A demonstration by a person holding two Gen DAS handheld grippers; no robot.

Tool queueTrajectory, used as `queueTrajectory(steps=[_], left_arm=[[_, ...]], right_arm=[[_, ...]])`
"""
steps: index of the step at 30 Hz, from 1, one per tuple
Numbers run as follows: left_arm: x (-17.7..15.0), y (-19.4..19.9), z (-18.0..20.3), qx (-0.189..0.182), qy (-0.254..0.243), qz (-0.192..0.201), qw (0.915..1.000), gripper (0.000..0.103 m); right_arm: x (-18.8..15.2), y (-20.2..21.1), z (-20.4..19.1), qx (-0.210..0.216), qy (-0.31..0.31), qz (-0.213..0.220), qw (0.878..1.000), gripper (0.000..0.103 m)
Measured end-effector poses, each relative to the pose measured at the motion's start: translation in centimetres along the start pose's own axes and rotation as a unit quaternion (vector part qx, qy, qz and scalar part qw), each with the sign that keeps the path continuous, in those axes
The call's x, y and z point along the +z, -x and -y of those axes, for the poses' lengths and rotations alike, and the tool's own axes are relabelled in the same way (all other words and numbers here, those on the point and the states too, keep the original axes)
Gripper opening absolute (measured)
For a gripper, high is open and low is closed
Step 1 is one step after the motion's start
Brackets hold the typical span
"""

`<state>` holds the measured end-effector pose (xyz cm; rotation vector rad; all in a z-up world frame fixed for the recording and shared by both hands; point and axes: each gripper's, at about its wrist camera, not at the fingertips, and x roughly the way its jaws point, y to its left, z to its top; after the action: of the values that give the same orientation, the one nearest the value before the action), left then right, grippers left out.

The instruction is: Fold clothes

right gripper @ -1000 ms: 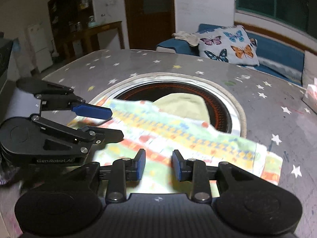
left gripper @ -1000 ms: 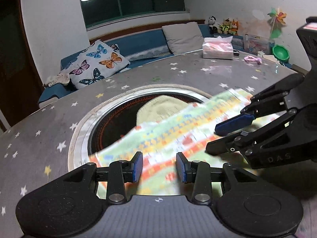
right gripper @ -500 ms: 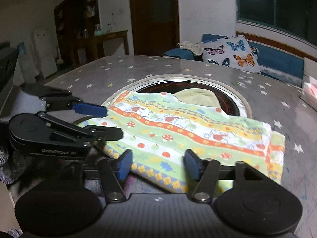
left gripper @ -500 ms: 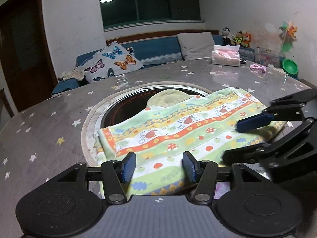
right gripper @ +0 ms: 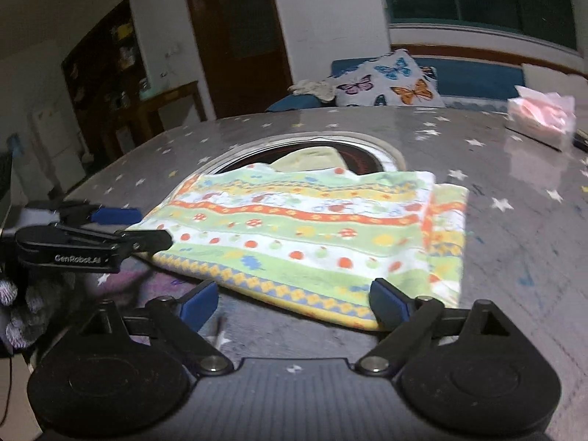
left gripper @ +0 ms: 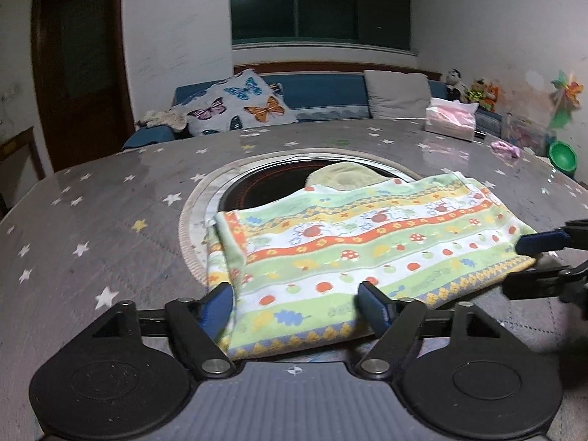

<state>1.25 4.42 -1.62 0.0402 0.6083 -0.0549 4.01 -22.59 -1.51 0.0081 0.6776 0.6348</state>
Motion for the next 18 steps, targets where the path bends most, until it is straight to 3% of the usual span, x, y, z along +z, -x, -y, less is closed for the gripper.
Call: queueTrajectory(steps=[5,9,18], left_arm=[[0.1,0.4,-0.6,0.01,0.012,-0.002,0.9999,0.092],[0.3,0.3,-0.8,0.016,0.017,-0.002,0.9997,0.096],[0.2,-0.4,-3.1,0.041,0.05,-0.016,0.9978,0.098]], right_arm=[[0.9,0.7,0.0,0.002,-0.005,0.019,1.0,0.103],[1.8,0.3,-0.1,0.01,-0.004,0.032,0.999,0.103],[1.0,-1.2,1.4,0.015,-0.029,0.008,0.999,0.103]])
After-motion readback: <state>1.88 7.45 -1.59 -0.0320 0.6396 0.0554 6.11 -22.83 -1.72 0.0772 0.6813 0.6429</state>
